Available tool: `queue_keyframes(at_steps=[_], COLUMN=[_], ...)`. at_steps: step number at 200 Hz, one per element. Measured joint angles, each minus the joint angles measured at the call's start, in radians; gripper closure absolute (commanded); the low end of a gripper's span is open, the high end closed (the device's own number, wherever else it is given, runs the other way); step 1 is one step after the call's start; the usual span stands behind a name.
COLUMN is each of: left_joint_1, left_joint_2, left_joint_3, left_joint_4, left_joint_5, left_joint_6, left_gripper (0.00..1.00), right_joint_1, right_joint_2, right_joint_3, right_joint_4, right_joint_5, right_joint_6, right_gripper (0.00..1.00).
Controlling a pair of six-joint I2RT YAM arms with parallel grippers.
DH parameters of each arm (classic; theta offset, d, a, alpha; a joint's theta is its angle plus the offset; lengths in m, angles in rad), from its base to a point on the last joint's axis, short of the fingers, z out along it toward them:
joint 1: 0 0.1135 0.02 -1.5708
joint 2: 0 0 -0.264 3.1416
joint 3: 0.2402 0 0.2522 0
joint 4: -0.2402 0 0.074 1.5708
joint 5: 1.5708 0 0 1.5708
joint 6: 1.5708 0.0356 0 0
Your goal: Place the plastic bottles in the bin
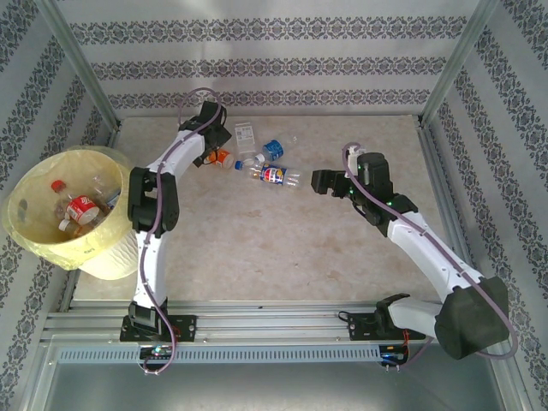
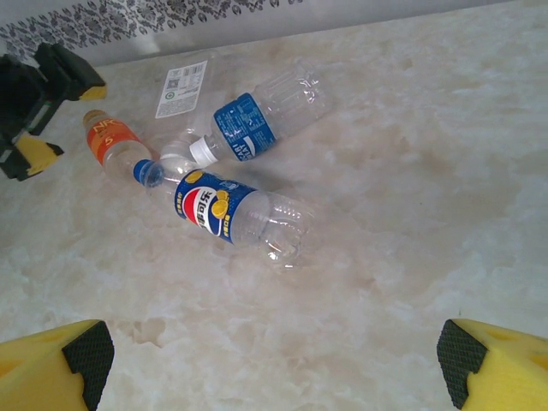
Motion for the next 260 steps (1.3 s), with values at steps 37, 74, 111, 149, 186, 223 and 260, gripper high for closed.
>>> queue_keyframes(at_steps=[37, 74, 111, 149, 186, 223, 260], left_joint_1=[-0.002, -0.002, 0.0, 0.005, 0.005, 0.005, 0.005], left_joint_2=[0.109, 0.167, 0.183, 0.183, 0.131, 0.055, -0.092], left_joint_3=[0.138, 0.171, 0.157, 0.112, 0.013, -0.106, -0.237], left_joint_4=[-0.066, -0.098, -0.102, -0.063, 0.014, 0.08, 0.128], left_joint_5=[-0.029, -0.04, -0.023, 0.003, 0.002, 0.008, 0.009], left_joint_6=[-0.016, -0.025, -0.025, 0.0, 0.05, 0.104, 0.154], left_gripper=[0.04, 0.12, 0.21, 0.33, 0.38, 0.4, 0.4], right_joint_1=[-0.004, -0.006, -0.006, -0.006, -0.006, -0.006, -0.006], right_joint_2=[-0.029, -0.048, -0.053, -0.053, -0.055, -0.08, -0.129], right_joint_3=[0.0, 0.0, 0.0, 0.0, 0.0, -0.022, -0.074], right_joint_4=[-0.024, -0.043, -0.045, -0.047, -0.048, -0.032, 0.026], right_joint_5=[0.022, 0.044, 0.047, 0.047, 0.047, 0.018, -0.014], right_joint_6=[-0.017, -0.028, -0.029, -0.028, -0.028, -0.027, -0.024], right_gripper=[0.02, 0.02, 0.02, 0.02, 0.02, 0.02, 0.02])
